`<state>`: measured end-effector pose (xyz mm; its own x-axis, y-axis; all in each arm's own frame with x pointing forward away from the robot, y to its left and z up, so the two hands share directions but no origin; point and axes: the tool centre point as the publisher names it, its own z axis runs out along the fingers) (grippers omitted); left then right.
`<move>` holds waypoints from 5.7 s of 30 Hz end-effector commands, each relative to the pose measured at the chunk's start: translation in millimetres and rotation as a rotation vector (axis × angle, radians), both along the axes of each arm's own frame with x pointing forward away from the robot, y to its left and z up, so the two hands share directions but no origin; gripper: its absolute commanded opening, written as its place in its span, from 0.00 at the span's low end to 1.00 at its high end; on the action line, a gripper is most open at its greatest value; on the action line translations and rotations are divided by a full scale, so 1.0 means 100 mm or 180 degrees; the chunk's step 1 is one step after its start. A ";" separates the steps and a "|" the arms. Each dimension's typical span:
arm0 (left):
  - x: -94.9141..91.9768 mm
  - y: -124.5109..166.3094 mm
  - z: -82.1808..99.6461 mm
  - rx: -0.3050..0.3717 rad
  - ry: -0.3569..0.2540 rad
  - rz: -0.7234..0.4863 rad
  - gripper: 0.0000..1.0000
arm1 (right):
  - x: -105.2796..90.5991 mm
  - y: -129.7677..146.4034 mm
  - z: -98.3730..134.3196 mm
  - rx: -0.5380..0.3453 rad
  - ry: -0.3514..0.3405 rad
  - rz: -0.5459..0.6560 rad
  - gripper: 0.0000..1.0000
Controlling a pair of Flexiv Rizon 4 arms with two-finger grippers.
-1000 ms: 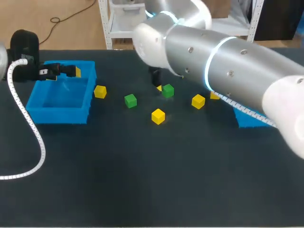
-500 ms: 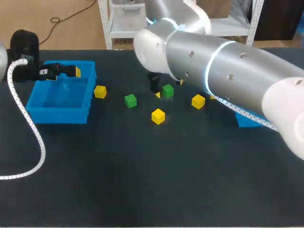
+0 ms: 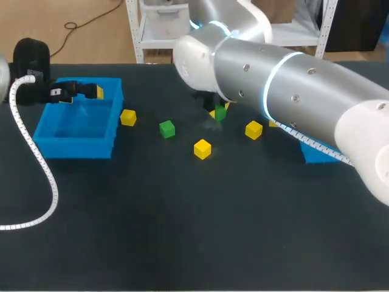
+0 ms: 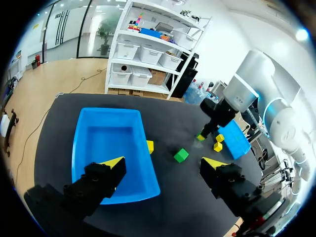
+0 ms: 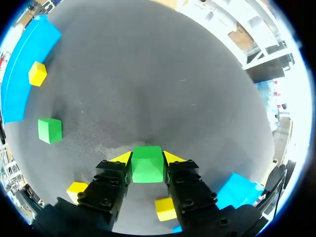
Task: Put the green cubes in the right bin and the yellow cubes in the left bin.
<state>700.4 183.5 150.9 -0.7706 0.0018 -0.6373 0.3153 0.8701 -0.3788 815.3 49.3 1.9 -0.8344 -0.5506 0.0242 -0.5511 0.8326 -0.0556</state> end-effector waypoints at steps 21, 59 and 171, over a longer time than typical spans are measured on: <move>-0.01 0.01 -0.01 -0.0020 -0.0017 -0.0009 1.00 | -0.45 -2.34 0.80 -0.0234 -0.0046 -0.2150 0.00; -0.01 0.01 -0.01 -0.0020 -0.0017 -0.0009 1.00 | -0.11 0.31 1.00 -0.0069 -0.0133 -0.0107 1.00; -0.01 0.01 -0.01 -0.0020 -0.0017 -0.0009 1.00 | -0.91 -2.66 0.92 0.0806 -0.1055 -0.3026 1.00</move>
<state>700.4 183.5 150.9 -0.7706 0.0018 -0.6373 0.3153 0.8701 -0.3788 737.6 -208.7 94.8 -0.8938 0.3543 0.2749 0.3594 0.9326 -0.0336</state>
